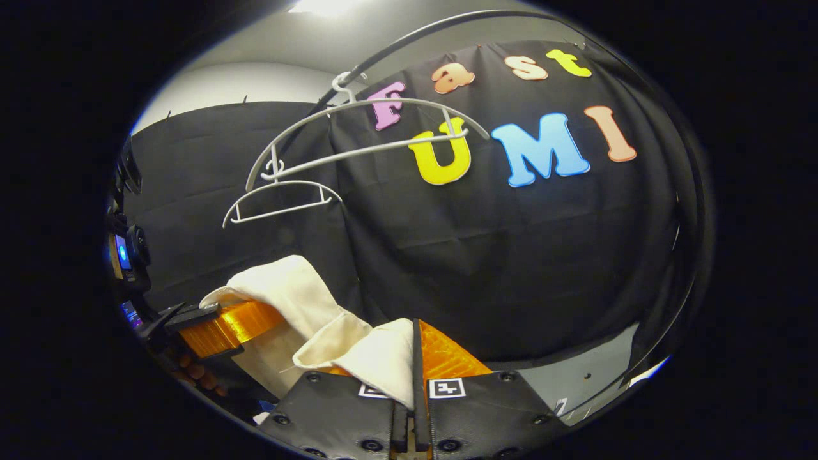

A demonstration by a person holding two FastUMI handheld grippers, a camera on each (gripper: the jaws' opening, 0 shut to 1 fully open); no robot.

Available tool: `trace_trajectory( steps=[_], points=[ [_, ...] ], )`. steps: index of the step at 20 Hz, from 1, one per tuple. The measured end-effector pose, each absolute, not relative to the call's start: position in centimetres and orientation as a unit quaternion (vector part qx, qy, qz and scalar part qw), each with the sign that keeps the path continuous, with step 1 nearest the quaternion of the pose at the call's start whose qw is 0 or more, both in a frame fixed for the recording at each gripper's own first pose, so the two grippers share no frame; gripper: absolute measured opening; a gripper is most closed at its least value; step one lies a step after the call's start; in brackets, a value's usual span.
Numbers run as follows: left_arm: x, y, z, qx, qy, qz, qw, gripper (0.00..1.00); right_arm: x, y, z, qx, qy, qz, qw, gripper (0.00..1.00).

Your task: Grasp the clothes on the hanger with both hands and then place them into the laundry hamper below.

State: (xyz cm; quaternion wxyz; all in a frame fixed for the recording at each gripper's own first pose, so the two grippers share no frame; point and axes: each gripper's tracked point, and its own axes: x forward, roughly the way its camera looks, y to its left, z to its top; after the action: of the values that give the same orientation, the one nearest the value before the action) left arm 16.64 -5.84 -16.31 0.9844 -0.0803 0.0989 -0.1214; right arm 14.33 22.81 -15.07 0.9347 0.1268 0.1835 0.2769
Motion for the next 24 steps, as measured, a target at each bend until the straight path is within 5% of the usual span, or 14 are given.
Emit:
trace_trajectory(
  steps=[18, 19, 24],
  points=[
    [10.0, -9.5, -38.4, -0.056, 0.296, -0.135, 0.944, 0.02, 7.1, 16.8, -36.7, 0.058, 0.371, 0.172, 0.911, 0.09],
    [9.5, -9.5, -39.6, -0.051, 0.311, -0.136, 0.939, 0.04, 6.9, 16.5, -37.6, 0.051, 0.378, 0.167, 0.909, 0.15],
    [6.7, -10.3, -45.2, -0.028, 0.387, -0.144, 0.91, 0.04, 6.2, 15.7, -38.5, 0.044, 0.388, 0.151, 0.908, 0.05]
  ],
)
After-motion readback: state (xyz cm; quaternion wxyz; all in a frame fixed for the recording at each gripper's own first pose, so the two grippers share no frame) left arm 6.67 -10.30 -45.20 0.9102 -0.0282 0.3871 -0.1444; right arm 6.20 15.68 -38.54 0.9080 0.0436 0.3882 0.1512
